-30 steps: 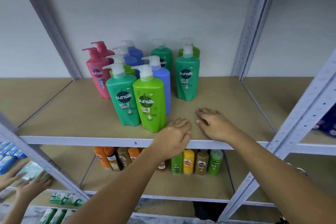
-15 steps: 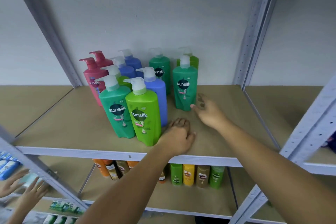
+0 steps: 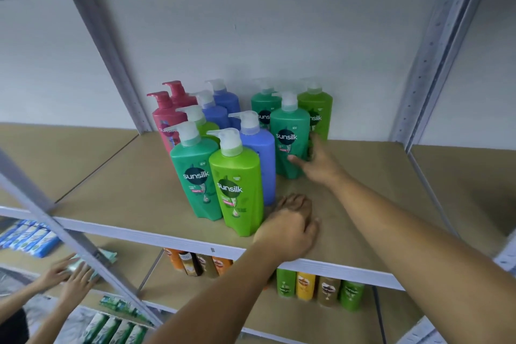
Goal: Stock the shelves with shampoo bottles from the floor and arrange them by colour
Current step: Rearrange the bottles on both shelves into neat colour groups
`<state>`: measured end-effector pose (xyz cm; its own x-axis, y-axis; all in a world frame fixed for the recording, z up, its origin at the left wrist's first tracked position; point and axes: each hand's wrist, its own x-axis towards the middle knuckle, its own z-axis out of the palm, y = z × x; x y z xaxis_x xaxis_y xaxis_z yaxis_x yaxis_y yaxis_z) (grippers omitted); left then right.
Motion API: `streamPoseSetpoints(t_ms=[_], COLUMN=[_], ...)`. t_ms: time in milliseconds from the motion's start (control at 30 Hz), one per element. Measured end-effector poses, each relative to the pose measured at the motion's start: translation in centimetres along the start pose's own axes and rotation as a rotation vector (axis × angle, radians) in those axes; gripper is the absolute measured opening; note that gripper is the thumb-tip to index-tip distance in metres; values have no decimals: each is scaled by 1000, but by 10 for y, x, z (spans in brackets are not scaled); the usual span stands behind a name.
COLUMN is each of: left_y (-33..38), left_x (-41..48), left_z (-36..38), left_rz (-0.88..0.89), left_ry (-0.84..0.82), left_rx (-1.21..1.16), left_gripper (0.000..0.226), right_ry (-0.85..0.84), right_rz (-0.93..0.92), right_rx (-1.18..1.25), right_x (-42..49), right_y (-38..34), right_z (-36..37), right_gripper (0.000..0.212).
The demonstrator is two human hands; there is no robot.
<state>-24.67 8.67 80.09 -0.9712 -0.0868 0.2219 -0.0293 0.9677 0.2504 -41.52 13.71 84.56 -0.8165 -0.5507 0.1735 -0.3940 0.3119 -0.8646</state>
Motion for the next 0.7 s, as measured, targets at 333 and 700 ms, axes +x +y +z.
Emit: streamPoseSetpoints(t_ms=[333, 700], left_y=[1, -3], left_x=[-1, -2], left_z=[4, 6], left_rz=[-7, -2], left_ry=[21, 53], left_rx=[21, 25], left_gripper=[60, 54], right_ry=[-59, -116], right_rz=[0, 0], right_rx=[-9, -113], right_x=[27, 24], right_y=[-16, -20], right_z=[29, 29], right_gripper=[71, 64])
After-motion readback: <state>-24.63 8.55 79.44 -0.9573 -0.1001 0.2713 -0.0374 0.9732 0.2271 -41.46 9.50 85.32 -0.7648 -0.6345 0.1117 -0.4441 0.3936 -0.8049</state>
